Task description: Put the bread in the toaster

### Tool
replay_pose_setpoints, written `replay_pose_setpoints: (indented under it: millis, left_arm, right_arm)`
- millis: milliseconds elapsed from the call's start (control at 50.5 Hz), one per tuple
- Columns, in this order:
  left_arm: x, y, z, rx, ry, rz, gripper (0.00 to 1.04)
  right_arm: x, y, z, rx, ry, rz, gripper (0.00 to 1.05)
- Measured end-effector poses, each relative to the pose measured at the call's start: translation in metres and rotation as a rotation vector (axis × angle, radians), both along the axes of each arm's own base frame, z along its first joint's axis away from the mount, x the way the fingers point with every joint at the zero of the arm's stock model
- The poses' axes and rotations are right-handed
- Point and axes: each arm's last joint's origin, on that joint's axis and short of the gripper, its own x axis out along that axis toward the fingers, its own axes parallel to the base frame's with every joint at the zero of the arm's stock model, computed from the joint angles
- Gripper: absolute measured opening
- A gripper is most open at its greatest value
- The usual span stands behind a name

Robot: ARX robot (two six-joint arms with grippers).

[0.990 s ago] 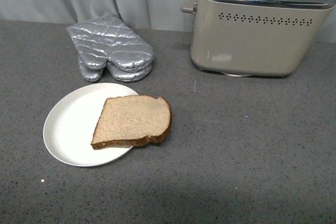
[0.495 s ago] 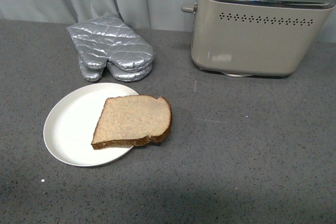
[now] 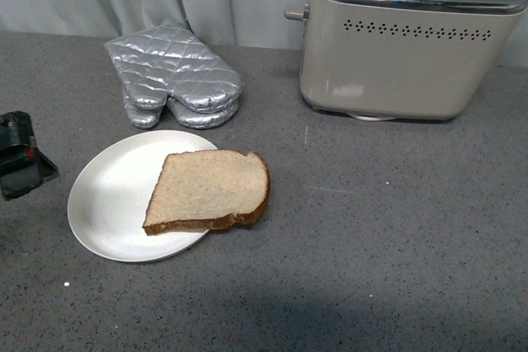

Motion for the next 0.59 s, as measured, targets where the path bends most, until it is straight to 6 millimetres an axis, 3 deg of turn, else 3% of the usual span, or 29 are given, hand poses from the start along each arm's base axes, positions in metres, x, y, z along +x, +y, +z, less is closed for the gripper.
replay_pose_setpoints:
  millis: [158,317,515,594]
  left_arm:
    - [0.026,0.000,-0.021,0.004,0.083,-0.038,0.98]
    - [0.044,-0.002,-0.030,0.006,0.098,-0.042,0.98]
    - [0.054,-0.005,-0.041,0.018,0.137,-0.054,0.98]
    - [0.056,-0.006,-0.046,0.035,0.167,-0.068,0.83]
  right_arm:
    - [0.000,0.000,0.000,0.000,0.000,0.000,0.95]
    - [0.000,0.000,0.000,0.000,0.000,0.000,0.95]
    - [0.000,0.000,0.000,0.000,0.000,0.000,0.95]
    - [0.000,0.000,0.000,0.000,0.000,0.000,0.95]
